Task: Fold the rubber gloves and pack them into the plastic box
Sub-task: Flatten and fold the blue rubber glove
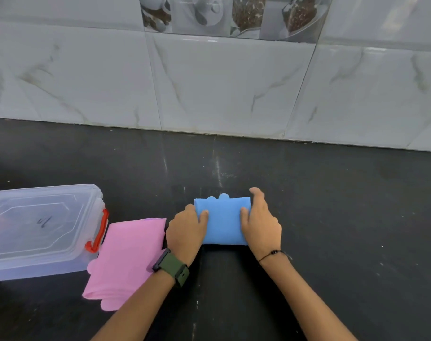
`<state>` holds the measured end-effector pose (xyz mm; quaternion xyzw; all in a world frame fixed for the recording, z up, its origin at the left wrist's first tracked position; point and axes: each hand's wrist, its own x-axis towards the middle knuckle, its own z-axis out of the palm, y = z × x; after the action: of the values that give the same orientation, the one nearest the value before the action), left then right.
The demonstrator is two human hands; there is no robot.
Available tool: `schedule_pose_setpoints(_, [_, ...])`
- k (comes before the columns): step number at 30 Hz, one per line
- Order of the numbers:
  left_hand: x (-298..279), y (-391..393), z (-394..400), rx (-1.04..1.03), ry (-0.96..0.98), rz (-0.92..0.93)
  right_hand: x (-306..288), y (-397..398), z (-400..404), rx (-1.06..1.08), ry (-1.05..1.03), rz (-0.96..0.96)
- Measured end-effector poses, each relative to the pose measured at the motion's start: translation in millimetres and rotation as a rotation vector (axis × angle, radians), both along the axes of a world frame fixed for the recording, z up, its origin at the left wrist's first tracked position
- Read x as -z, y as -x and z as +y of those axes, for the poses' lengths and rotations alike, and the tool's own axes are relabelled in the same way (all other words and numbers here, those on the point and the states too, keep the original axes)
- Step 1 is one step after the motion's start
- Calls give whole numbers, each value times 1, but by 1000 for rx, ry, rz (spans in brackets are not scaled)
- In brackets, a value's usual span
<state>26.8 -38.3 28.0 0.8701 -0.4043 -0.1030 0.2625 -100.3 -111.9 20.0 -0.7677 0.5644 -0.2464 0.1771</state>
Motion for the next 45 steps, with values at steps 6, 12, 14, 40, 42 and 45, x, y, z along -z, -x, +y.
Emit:
schedule_pose_setpoints(6, [-4, 14, -9, 136, -11, -486, 4, 1, -4, -201, 304, 344])
schedule_pose_setpoints(12, [21, 9, -21, 426, -156, -402, 19, 8, -16, -303, 59, 356])
schedule_pose_setpoints(14, [23, 10, -20, 419, -161, -413, 17, 7, -16, -309, 41, 344])
schedule_pose_setpoints(40, [-22, -10, 21, 326, -444, -190, -10, 12, 39, -94, -784, -697])
schedule_pose_setpoints(42, [-19, -5, 39, 264, -461, -204, -9, 7, 42, -177, -774, -631])
schedule_pose_setpoints(45, [-17, 4, 61, 137, -455, -135, -6, -3, 45, -233, -778, -554])
